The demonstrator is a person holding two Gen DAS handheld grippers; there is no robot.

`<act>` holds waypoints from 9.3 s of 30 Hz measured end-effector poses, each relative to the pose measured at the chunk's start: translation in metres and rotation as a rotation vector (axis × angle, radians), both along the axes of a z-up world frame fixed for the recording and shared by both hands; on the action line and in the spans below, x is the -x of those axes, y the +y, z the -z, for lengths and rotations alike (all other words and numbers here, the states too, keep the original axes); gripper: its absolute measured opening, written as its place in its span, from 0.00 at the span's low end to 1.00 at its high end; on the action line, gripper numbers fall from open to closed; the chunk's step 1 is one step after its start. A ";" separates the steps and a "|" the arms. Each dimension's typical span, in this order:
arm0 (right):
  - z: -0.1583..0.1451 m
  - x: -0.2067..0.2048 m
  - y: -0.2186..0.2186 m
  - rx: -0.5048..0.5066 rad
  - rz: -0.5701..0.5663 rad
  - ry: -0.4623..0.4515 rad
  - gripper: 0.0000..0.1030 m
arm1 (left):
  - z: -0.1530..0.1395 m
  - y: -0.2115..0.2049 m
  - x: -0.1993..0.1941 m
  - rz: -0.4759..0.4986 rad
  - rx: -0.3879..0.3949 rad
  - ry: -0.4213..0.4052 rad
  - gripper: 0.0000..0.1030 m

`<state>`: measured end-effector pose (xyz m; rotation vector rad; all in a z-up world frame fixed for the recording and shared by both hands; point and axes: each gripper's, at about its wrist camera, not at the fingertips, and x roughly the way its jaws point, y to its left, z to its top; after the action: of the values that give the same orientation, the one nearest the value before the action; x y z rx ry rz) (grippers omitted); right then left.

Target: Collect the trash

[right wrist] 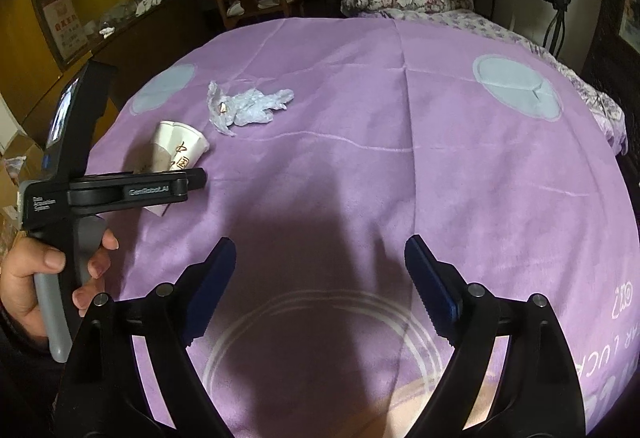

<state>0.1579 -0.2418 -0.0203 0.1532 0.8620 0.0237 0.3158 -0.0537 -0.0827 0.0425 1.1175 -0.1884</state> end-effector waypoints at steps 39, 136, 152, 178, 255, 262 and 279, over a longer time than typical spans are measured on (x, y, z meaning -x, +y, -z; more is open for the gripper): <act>0.013 -0.165 0.086 0.148 -0.082 0.021 0.85 | -0.002 0.077 0.073 -0.095 0.024 -0.132 0.73; 0.062 0.296 0.523 0.098 -0.981 0.189 0.23 | 0.017 0.453 0.490 -0.743 -0.061 0.059 0.73; 0.139 0.287 0.583 0.124 -1.018 0.351 0.24 | 0.082 0.516 0.494 -0.846 0.002 0.175 0.73; 0.141 0.286 0.580 0.139 -1.021 0.303 0.57 | 0.077 0.514 0.498 -0.869 0.023 0.187 0.84; 0.083 0.347 0.489 0.182 -0.890 0.190 0.72 | -0.002 0.437 0.580 -0.914 -0.042 0.184 0.88; 0.083 0.347 0.488 0.180 -0.891 0.193 0.72 | -0.001 0.435 0.578 -0.906 -0.044 0.183 0.88; 0.084 0.345 0.489 0.186 -0.891 0.195 0.72 | 0.001 0.434 0.577 -0.907 -0.043 0.188 0.88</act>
<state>-0.1876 0.2474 -0.1044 -0.4182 1.0640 0.7690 -0.2613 0.3806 -0.0832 -0.4466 1.2274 0.6531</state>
